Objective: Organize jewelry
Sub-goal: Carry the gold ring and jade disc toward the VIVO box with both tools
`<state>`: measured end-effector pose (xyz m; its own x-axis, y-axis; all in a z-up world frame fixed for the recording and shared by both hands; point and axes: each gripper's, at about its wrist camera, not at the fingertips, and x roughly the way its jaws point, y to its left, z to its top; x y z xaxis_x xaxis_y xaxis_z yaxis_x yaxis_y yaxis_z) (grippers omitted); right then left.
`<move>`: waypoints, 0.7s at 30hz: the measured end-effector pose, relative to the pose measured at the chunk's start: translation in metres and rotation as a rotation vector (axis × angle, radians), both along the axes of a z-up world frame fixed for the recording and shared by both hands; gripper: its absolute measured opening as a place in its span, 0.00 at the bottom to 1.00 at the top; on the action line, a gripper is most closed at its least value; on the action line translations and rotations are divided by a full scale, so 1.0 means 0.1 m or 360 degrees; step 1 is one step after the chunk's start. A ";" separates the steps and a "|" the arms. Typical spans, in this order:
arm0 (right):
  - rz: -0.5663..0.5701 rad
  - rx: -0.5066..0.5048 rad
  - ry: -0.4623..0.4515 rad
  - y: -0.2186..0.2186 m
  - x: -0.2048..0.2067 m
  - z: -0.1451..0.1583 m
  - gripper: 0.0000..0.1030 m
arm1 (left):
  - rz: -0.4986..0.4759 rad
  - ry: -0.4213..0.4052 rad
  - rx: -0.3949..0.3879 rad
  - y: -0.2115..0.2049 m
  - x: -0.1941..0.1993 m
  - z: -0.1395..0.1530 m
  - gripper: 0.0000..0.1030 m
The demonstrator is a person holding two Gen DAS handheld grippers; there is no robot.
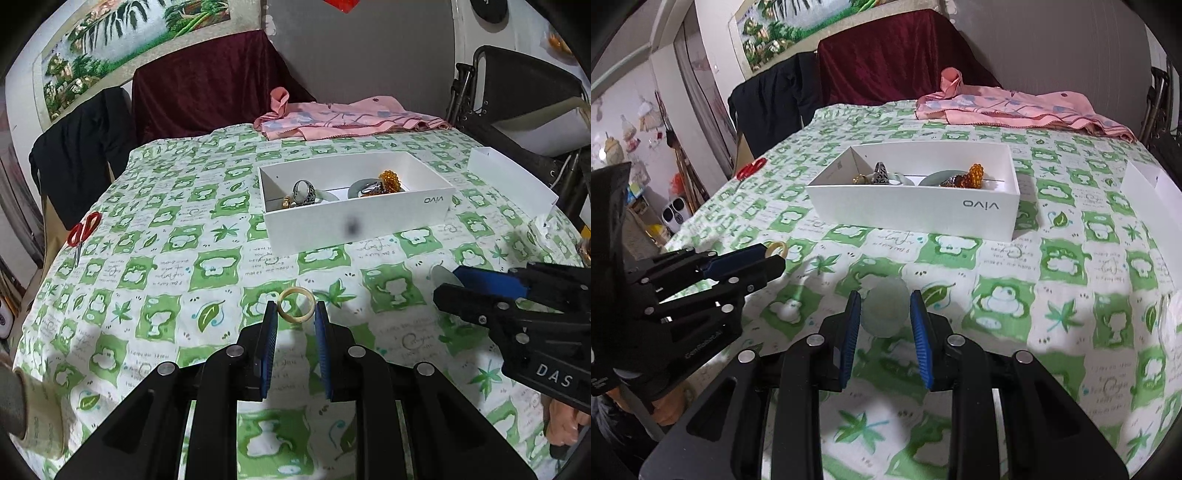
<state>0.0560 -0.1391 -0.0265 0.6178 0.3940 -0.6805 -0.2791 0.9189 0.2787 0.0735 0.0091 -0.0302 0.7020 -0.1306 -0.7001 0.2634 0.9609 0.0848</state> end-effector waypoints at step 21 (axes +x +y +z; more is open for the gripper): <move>-0.0012 0.0122 0.0004 -0.12 -0.50 0.00 0.26 | -0.0013 0.0053 -0.0028 -0.02 -0.43 -0.02 0.20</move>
